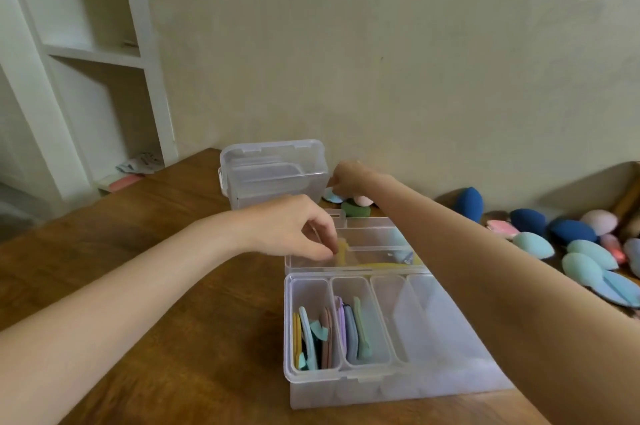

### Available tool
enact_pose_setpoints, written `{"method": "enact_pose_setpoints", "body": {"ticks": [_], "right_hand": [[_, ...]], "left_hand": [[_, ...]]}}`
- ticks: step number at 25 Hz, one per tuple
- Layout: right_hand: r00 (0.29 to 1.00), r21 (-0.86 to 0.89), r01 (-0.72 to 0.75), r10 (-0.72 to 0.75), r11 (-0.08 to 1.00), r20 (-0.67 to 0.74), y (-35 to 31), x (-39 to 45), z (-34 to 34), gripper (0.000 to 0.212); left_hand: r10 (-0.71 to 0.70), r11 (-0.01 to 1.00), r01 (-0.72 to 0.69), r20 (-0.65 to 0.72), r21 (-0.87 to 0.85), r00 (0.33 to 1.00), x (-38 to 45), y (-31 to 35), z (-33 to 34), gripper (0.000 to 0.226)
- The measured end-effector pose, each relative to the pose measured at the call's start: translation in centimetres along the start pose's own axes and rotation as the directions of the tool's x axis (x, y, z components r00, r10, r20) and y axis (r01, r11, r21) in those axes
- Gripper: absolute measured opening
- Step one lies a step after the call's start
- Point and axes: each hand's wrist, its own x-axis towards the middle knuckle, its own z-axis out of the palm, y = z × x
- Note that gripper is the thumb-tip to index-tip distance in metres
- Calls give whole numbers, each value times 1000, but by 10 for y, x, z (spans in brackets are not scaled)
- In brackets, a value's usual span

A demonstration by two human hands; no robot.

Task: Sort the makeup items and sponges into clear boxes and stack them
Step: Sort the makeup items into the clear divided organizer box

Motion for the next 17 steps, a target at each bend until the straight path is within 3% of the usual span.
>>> {"method": "enact_pose_setpoints", "body": {"ticks": [2, 5, 7, 10, 12, 17], "right_hand": [[1000, -55, 32, -32, 998, 1, 2, 15, 10, 11], [996, -59, 67, -70, 996, -50, -1, 21, 17, 9], [987, 24, 73, -68, 997, -144, -1, 7, 5, 26], [916, 139, 91, -29, 986, -400, 3, -41, -25, 29], [869, 213, 160, -36, 964, -493, 5, -88, -40, 31], [940, 283, 176, -75, 943, -333, 3, -197, -54, 27]], "left_hand": [[2, 1000, -2, -3, -27, 1000, 4, -5, 2, 7], [-3, 1000, 3, -14, -12, 1000, 8, -9, 4, 5], [-13, 1000, 13, -39, 10, 999, 5, -7, 5, 6], [-16, 1000, 19, -167, 17, 986, -4, 1, 4, 10], [18, 999, -24, -196, -29, 980, -12, 11, 5, 10], [45, 996, -45, 0, 79, 999, -32, 42, 22, 15]]}}
